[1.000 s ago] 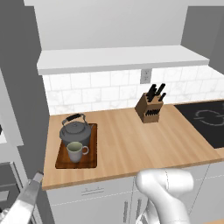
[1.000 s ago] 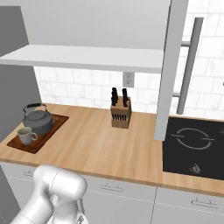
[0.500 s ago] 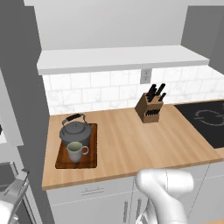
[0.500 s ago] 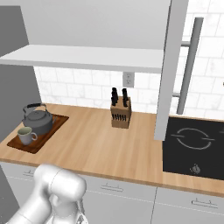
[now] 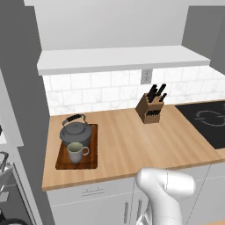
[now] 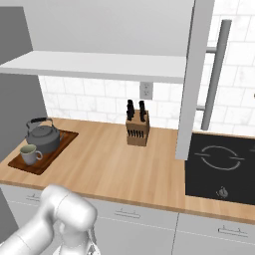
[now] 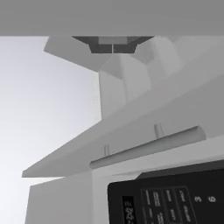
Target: Pick the kettle from the counter and place it on the tray. Then pick the mug from the cabinet and place it on the tray. Then close the cabinet doors.
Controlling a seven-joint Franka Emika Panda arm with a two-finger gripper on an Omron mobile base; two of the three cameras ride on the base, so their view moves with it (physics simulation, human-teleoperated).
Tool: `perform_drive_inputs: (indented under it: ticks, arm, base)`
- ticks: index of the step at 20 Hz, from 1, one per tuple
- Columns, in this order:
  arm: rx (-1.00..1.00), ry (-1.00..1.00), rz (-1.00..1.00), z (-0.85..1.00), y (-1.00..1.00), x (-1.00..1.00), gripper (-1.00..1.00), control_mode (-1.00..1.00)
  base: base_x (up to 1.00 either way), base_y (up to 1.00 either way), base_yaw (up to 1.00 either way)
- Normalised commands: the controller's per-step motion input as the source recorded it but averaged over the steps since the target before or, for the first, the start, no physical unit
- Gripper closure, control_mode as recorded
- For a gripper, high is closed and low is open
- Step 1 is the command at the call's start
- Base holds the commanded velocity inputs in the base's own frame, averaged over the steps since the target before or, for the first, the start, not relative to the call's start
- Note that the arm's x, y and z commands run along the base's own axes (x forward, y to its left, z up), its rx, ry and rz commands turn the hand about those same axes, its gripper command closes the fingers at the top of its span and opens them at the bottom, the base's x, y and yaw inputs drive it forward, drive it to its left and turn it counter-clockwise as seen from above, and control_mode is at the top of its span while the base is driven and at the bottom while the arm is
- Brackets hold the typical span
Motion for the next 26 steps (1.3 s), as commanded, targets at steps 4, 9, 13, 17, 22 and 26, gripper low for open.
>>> perform_drive_inputs:
  ticks: [4, 9, 13, 17, 22, 26]
  arm:
    - [0.0, 0.02, 0.0, 0.2, 0.13, 0.18, 1.0, -1.0]
    - [0.0, 0.08, 0.0, 0.01, 0.09, 0.45, 1.0, -1.0]
    - [0.0, 0.02, 0.0, 0.0, 0.07, 0.38, 1.0, -1.0]
    - [0.0, 0.03, 0.0, -0.01, 0.06, 0.41, 1.0, -1.0]
    - [0.0, 0.04, 0.0, -0.11, 0.01, 0.42, 1.0, -1.0]
    - [0.0, 0.0, 0.0, -0.02, 0.0, 0.24, 1.0, -1.0]
  base:
    - [0.0, 0.0, 0.0]
    - [0.0, 0.0, 0.0]
    - [0.0, 0.0, 0.0]
    - [0.0, 0.0, 0.0]
    - [0.0, 0.0, 0.0]
    - [0.0, 0.0, 0.0]
